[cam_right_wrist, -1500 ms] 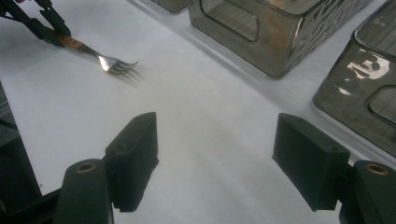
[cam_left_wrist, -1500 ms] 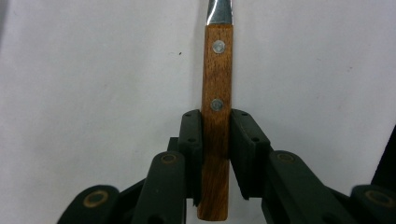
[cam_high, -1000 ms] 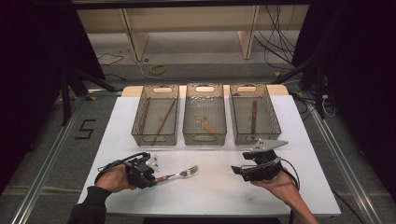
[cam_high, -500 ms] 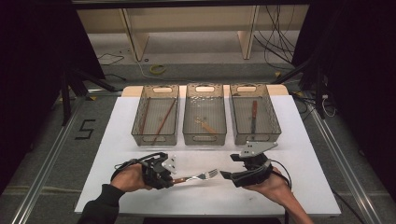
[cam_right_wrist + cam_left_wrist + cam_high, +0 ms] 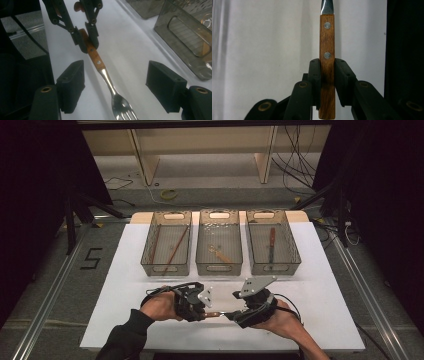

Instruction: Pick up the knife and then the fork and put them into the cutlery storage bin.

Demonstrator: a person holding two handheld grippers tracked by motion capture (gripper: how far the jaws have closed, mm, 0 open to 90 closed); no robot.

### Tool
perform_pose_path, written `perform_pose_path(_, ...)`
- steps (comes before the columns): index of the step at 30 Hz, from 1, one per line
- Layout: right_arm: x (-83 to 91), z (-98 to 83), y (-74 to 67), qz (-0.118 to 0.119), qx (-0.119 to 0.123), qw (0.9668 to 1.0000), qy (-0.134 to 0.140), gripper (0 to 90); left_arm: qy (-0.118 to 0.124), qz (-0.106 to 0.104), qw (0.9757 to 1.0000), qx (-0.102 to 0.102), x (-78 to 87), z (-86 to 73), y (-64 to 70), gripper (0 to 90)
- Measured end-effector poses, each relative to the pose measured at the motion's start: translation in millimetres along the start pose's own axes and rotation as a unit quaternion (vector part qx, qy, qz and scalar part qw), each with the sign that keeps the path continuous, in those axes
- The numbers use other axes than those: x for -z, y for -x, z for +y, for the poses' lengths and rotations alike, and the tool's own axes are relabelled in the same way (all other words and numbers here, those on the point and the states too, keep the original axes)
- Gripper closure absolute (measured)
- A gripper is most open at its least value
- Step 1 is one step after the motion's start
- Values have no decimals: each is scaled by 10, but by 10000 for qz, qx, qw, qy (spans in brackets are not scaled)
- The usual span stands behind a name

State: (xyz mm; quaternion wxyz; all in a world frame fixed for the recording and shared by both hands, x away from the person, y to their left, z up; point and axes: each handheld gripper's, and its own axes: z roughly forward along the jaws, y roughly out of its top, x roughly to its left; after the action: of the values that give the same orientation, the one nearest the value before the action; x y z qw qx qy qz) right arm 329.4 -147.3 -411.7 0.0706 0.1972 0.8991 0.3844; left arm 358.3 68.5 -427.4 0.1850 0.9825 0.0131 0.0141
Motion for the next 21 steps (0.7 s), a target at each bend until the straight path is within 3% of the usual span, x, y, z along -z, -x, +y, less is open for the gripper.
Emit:
perform_pose_path(10, -141, 5, -50, 192, 144, 9994, -264, 343, 22, -35, 9999, -127, -28, 119, 39, 756)
perform_pose_path(16, -236, 1, -96, 195, 430, 9977, -478, 367, 26, -75, 9997, -222, -33, 162, 79, 756)
perform_pose_path(21, -289, -26, -120, 275, 516, 9965, -603, 421, 83, -73, 9996, -258, -15, 182, 103, 756)
